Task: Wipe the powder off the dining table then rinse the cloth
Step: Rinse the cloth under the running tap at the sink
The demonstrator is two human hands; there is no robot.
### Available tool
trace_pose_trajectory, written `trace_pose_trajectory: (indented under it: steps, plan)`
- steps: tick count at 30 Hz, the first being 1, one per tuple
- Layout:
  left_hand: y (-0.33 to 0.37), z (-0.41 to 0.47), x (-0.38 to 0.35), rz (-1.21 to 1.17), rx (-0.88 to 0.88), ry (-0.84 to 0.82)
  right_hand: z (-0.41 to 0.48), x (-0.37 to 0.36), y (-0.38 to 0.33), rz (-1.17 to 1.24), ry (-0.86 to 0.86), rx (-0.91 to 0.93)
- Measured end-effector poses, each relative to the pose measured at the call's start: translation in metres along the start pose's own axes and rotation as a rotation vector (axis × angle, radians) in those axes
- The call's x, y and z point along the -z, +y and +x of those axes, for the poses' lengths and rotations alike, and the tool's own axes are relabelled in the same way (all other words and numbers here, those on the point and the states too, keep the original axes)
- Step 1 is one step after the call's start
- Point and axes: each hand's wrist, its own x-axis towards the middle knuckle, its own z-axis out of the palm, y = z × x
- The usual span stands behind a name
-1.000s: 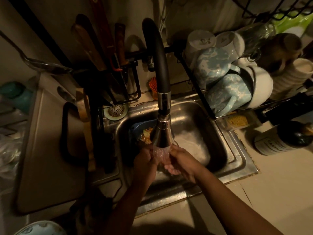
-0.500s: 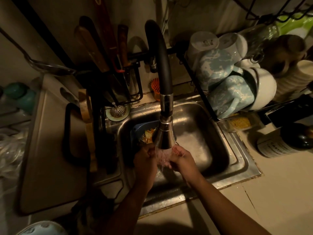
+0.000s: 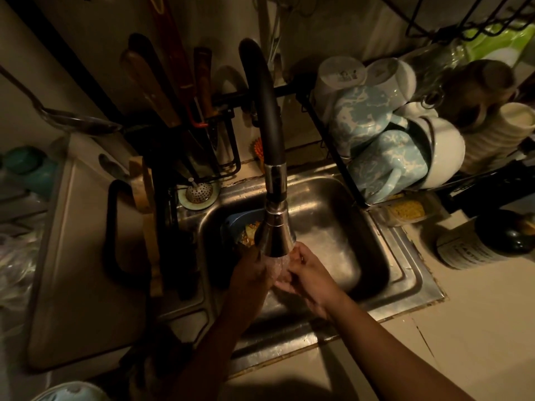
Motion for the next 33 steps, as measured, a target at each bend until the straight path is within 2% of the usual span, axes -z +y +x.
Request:
trace_pose_trajectory:
  steps: [2,4,6,9,12,14,16,19,21,23,24,25,26,27,28,30,31,33]
  plan:
    - [0.000,0.002,0.004,0.112,-0.017,0.038,0.002,-0.001,0.000,-0.073,0.033,0.100]
    - [0.006,0.004,0.008,0.110,0.002,0.077,0.002,0.000,0.000,-0.133,0.006,0.189]
    - [0.005,0.009,0.012,0.072,0.077,0.033,0.000,-0.001,0.001,-0.118,-0.047,0.240]
    - [0.001,0.016,0.014,0.166,0.127,-0.103,0.002,-0.005,0.006,-0.135,-0.040,0.272]
    - [0.006,0.014,0.004,0.034,0.126,-0.244,0.004,-0.006,0.005,-0.120,-0.027,0.249]
    - [0.015,0.008,-0.005,0.041,0.079,-0.269,0.007,-0.003,0.003,-0.187,-0.026,0.199]
    - [0.011,0.009,-0.008,0.037,0.078,-0.233,0.008,0.000,0.000,-0.163,-0.041,0.138]
    - [0.000,0.013,-0.010,0.164,0.130,-0.157,0.009,0.005,-0.003,0.055,-0.079,-0.022]
    - [-0.011,0.016,-0.015,0.128,0.198,-0.056,0.010,0.009,-0.004,0.107,-0.077,-0.070]
    - [-0.017,0.016,-0.018,0.132,0.254,0.044,0.013,0.009,0.001,0.085,-0.055,-0.069]
    - [-0.022,0.016,-0.018,0.139,0.230,0.148,0.015,0.007,0.002,0.082,-0.041,-0.081]
    - [-0.024,0.019,-0.018,0.044,0.260,0.096,0.015,0.004,0.003,0.074,-0.026,-0.097]
    - [-0.029,0.022,-0.019,0.073,0.278,0.073,0.015,0.001,0.002,0.054,-0.010,-0.114]
    - [-0.034,0.019,-0.021,0.242,0.176,0.189,0.015,-0.001,0.000,0.026,0.006,-0.130]
    - [-0.029,0.018,-0.019,0.265,0.164,0.254,0.015,0.000,-0.002,-0.007,0.002,-0.146]
    - [-0.001,0.011,-0.026,0.225,0.251,0.193,0.013,0.003,-0.010,-0.106,-0.038,-0.185]
    - [0.001,0.007,-0.026,0.328,0.211,0.265,0.011,0.003,-0.014,-0.148,-0.072,-0.201]
    - [-0.003,0.006,-0.025,0.310,0.155,0.378,0.010,0.003,-0.017,-0.174,-0.089,-0.201]
